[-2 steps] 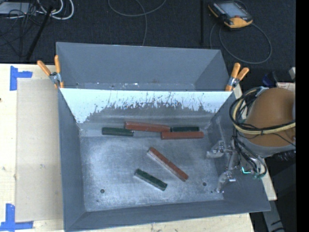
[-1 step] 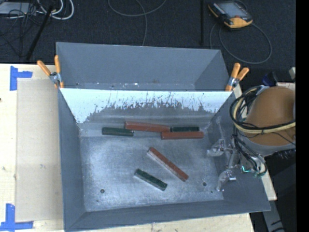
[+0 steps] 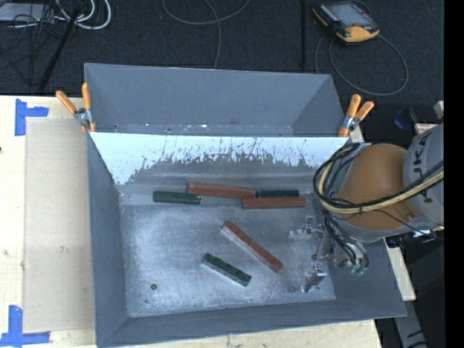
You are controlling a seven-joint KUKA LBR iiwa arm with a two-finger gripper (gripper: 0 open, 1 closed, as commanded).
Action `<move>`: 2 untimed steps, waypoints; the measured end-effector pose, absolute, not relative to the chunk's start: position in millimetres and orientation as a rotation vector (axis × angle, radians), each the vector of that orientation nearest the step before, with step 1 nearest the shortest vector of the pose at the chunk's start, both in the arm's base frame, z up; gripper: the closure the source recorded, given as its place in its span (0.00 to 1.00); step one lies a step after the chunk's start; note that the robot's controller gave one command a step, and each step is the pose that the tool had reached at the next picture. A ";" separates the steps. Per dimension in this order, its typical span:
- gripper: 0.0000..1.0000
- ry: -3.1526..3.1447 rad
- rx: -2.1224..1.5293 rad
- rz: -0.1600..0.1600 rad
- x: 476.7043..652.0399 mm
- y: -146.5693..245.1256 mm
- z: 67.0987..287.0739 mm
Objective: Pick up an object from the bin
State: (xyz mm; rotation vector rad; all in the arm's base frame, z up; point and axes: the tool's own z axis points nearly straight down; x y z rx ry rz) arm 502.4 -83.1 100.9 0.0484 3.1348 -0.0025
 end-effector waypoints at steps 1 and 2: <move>0.00 3.150 0.133 0.004 523.7 -61.0 76.2; 1.00 3.115 0.231 -0.008 514.5 -39.6 75.5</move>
Offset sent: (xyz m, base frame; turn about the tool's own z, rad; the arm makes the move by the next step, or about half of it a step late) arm 0.0068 0.0472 -0.0309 0.1157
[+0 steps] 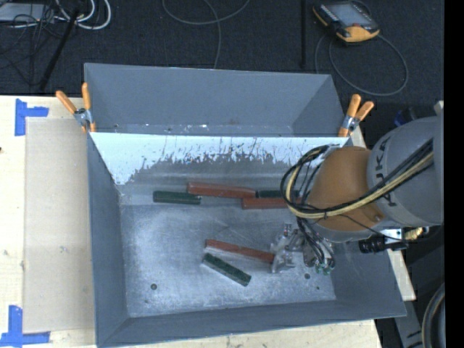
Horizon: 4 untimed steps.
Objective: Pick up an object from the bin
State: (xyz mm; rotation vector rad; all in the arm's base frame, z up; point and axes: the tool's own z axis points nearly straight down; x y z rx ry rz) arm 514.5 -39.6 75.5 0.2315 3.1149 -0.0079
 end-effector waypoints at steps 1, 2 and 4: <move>1.00 3.115 0.229 -0.008 514.6 -39.5 75.5; 1.00 3.118 0.227 -0.008 513.8 -39.2 77.2; 1.00 3.142 0.030 -0.001 540.4 -18.5 129.5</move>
Offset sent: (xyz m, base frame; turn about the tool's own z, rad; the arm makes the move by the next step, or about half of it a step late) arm 0.0005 0.0105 0.1614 -0.0841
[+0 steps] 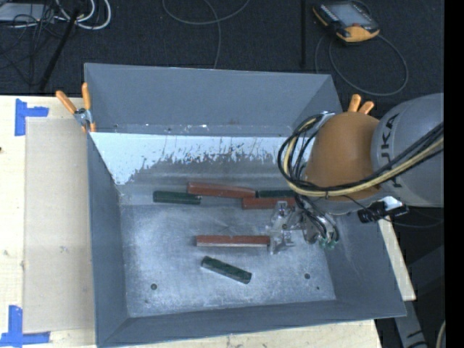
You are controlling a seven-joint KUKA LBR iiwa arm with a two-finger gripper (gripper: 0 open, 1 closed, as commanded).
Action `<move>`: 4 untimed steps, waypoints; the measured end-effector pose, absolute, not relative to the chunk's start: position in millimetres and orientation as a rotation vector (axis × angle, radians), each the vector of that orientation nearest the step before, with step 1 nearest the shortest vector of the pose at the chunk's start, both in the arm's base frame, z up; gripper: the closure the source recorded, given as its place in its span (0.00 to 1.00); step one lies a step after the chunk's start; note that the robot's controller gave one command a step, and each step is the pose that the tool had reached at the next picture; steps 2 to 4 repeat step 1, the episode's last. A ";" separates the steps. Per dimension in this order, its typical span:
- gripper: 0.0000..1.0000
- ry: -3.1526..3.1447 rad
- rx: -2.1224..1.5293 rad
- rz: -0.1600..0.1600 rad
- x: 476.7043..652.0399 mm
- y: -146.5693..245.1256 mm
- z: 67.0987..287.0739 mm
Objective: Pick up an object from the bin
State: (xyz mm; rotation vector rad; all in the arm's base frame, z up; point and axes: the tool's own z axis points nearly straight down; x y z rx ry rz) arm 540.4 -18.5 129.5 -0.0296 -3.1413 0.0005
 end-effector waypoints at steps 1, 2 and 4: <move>1.00 -3.139 -0.094 0.000 488.8 -35.2 235.1; 1.00 -3.139 -0.094 0.000 488.8 -35.2 235.1; 1.00 -3.139 -0.094 0.000 488.8 -35.2 235.1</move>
Offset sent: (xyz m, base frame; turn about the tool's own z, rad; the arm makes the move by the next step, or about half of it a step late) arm 0.0000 0.0000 0.0000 0.0000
